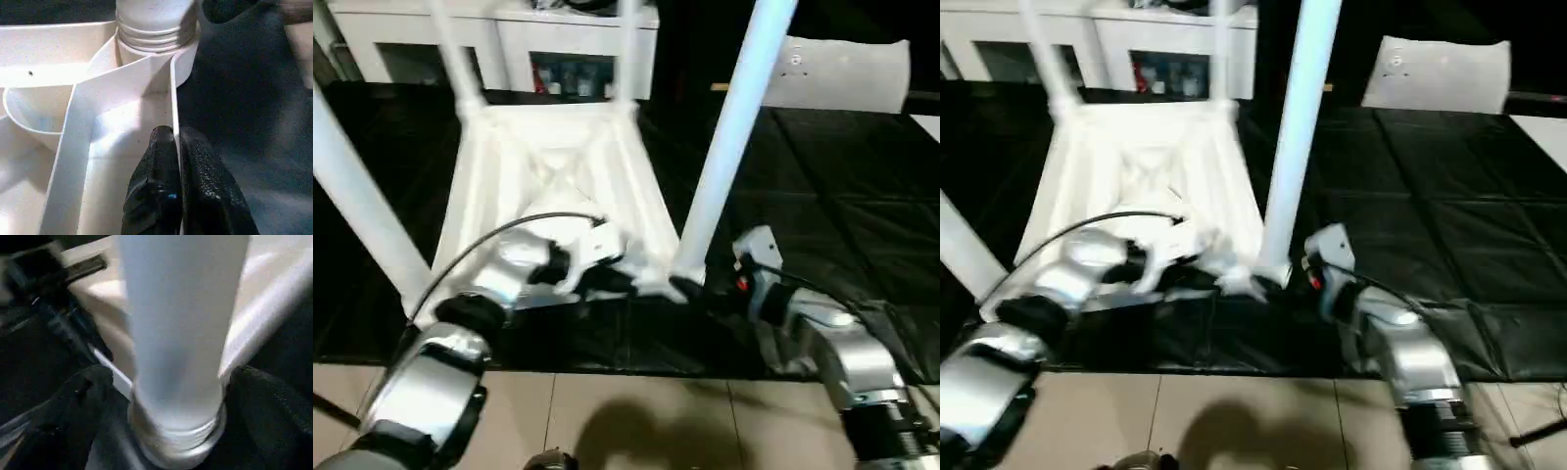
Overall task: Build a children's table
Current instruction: Rotate leg to tighten
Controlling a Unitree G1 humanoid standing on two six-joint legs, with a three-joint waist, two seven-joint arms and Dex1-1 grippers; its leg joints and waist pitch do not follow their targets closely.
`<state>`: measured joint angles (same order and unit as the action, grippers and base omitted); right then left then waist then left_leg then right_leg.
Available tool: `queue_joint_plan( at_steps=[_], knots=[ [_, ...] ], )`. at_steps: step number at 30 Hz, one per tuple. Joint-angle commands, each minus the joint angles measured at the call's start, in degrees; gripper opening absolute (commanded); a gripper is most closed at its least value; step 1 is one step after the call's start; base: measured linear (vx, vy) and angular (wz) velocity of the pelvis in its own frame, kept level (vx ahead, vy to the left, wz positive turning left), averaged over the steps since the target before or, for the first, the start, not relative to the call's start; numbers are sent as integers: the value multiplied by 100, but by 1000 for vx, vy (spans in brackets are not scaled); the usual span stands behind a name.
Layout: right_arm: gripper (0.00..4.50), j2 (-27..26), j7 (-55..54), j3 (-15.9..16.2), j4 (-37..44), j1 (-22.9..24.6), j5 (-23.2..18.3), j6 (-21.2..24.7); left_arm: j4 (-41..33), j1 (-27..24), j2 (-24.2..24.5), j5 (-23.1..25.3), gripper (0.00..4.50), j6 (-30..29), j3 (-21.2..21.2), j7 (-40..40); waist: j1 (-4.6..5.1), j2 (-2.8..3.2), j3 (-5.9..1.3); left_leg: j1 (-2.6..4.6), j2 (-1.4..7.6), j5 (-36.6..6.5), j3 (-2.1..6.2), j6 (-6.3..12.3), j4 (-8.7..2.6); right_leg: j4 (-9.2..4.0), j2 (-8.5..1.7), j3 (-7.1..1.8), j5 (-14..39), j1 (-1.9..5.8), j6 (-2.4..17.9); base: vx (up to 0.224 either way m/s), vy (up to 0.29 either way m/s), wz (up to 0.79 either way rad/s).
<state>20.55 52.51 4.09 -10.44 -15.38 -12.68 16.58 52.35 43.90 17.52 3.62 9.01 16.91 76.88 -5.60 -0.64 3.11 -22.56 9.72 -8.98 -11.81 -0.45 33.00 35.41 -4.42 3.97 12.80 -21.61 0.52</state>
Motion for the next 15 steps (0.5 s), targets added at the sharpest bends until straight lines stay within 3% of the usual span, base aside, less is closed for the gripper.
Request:
queue_joint_plan(
  at_steps=[1,5,10,15],
  knots=[
    [436,94,340,70,2,-59,-96,-113,-156,35,-53,-132,0,227,150,445,-11,-15,-384,200,472,-923,180,375,-316,-365,-533,-312,-108,187,1500,0,0,0],
    [410,373,1197,211,-72,-152,-293,-245,18,140,101,75,0,593,391,907,-107,-27,-373,208,483,-1137,178,285,-325,-374,-552,-303,175,170,1467,0,0,0],
    [365,618,1851,407,-64,-213,-427,-182,34,226,128,78,0,640,415,1221,-147,-36,-358,203,491,-1355,192,147,-343,-416,-578,-310,657,172,1366,0,0,0],
    [315,707,2167,528,-211,-302,-386,-276,152,304,155,133,0,806,469,1381,-158,-52,-371,197,486,-1245,194,146,-328,-392,-585,-307,506,171,1412,0,0,0]
  ],
)
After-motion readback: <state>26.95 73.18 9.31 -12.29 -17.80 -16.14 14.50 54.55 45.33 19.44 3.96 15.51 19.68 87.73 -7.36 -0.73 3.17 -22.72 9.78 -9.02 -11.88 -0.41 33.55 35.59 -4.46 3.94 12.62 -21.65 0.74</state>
